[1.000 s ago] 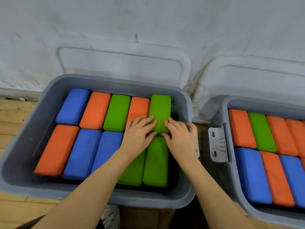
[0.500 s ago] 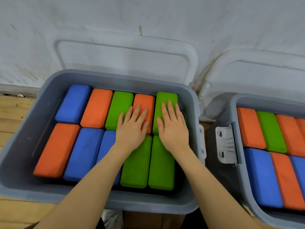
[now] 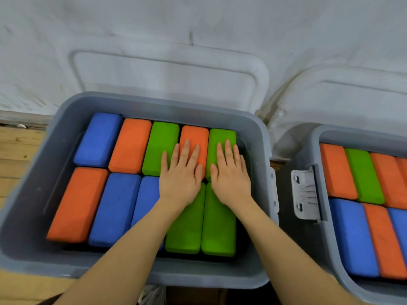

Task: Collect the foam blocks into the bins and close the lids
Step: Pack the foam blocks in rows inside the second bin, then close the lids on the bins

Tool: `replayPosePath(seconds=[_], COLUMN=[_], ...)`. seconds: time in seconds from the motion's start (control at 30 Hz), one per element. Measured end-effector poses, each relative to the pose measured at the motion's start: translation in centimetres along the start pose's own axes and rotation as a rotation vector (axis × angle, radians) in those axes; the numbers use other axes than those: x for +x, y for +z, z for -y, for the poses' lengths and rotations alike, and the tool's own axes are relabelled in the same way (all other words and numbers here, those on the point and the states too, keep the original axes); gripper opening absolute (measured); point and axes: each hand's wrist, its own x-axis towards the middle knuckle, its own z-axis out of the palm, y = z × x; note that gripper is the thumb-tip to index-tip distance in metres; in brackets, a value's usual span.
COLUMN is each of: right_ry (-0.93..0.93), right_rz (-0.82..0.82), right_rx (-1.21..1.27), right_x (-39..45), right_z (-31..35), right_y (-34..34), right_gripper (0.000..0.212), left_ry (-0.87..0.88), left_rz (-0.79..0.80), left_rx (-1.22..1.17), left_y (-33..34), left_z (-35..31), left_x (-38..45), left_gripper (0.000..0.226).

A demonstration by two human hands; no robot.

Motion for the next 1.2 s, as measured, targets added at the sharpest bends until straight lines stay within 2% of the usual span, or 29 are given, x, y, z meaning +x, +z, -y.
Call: replayPosePath(seconds=[0.13, 0.2, 0.27, 0.4, 0.53, 0.63, 0.73, 0.8, 0.87, 0.97, 1.03, 1.2], right_ry=[0.026, 0.023, 0.036, 0.016, -0.009, 0.026, 0.042, 0.028, 0.02, 0.009, -0.009, 0.008], right_rz=[0.111, 0.145, 0.093, -0.192, -0.363, -0.344, -0.288, -0.278, -0.329, -0.499, -0.586, -0.612], right_rx=[0.016, 0.038, 0.11, 0.244, 0.301, 0.16, 0.002, -0.058, -0.074, -0.14, -0.166, -0.153], right_x=[0.1, 0.4, 0.9, 3.0, 7.1, 10.8, 13.7, 14.6, 14.8, 15.1, 15.3, 15.8], right_z=[0.0, 0.2, 0.8, 1.7, 2.3, 2.9, 3.0, 2.7, 2.6, 2.4, 2.0, 2.2], right_y=[-1.3, -2.9, -5.3, -10.1, -13.2, -13.4, -11.9, -10.2, -9.0, -8.6, -8.6, -8.7], right_gripper=[0.058, 0.058, 0.053, 0.044, 0.048, 0.056, 0.063, 0.067, 0.073, 0.074, 0.067, 0.046], left_ry=[0.025, 0.017, 0.029, 0.147, 0.199, 0.165, 0.09, 0.091, 0.133, 0.166, 0.203, 0.287], left_rz=[0.142, 0.151, 0.083, -0.219, -0.399, -0.411, -0.29, -0.284, -0.36, -0.518, -0.61, -0.786], left_rx=[0.057, 0.062, 0.01, -0.043, -0.01, -0.024, -0.021, -0.02, 0.0, 0.004, 0.008, -0.012], left_y=[-2.0, -3.6, -5.5, -10.7, -14.5, -14.8, -13.8, -12.6, -11.4, -10.2, -10.2, -9.6], left_z=[-0.1, 0.0, 0.4, 1.9, 3.2, 3.9, 4.8, 5.6, 6.1, 6.7, 7.1, 8.2], left_x=[0.4, 0.9, 1.7, 5.0, 8.8, 11.9, 15.2, 16.4, 17.0, 17.4, 17.5, 18.6], left_gripper=[0.055, 0.052, 0.05, 0.052, 0.049, 0.049, 0.055, 0.058, 0.057, 0.053, 0.05, 0.041])
